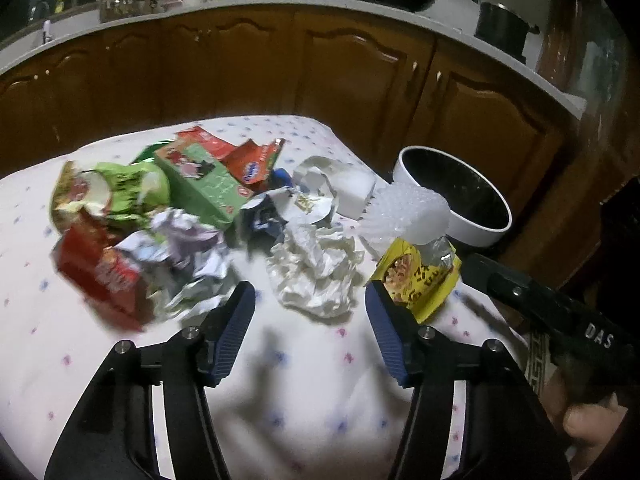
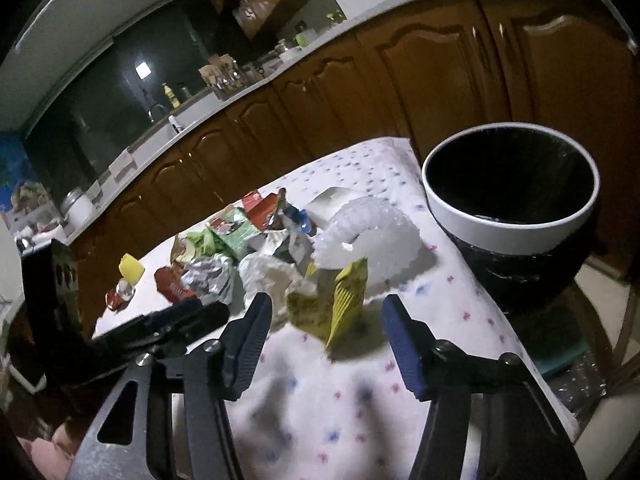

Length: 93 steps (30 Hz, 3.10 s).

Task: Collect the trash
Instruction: 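Grasp crumpled foil with left tool while right tool grasps yellow wrapper, then carry foil and yellow wrapper over the bin and open both tools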

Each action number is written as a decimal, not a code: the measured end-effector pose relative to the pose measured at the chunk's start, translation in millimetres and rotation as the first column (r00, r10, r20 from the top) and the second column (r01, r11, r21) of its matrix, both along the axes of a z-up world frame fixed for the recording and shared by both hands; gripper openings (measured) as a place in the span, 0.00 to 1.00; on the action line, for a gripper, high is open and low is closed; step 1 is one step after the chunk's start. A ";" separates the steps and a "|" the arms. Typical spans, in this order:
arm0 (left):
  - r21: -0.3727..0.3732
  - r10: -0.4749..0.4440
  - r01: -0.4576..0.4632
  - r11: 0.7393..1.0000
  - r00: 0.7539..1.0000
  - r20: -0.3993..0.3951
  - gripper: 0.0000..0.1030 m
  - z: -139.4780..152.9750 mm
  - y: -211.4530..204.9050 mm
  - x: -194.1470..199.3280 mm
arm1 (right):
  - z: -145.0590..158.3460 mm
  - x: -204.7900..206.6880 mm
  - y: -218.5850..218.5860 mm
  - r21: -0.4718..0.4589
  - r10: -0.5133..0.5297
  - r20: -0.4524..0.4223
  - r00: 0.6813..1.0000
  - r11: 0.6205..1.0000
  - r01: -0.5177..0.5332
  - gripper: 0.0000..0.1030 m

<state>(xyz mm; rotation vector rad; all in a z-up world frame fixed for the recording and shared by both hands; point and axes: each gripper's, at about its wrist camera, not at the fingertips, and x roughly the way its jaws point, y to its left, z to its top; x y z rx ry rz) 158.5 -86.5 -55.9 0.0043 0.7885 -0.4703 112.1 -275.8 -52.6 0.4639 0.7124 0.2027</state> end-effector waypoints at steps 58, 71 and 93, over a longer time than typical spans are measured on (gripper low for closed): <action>-0.010 -0.283 0.283 0.959 0.959 -0.004 0.07 56.6 -167.8 54.6 | 45.7 32.2 -152.0 -0.054 -0.149 0.056 0.987 0.987 0.152 0.02; 0.037 -0.314 0.319 0.947 0.944 -0.104 0.08 27.1 -218.6 88.8 | 16.1 67.9 -171.1 -0.084 -0.147 -0.053 0.988 0.986 0.142 0.02; -0.043 -0.210 0.207 0.977 0.976 -0.065 0.59 37.2 -166.3 68.5 | 11.8 51.0 -182.4 -0.002 -0.209 -0.051 0.977 0.978 0.209 0.57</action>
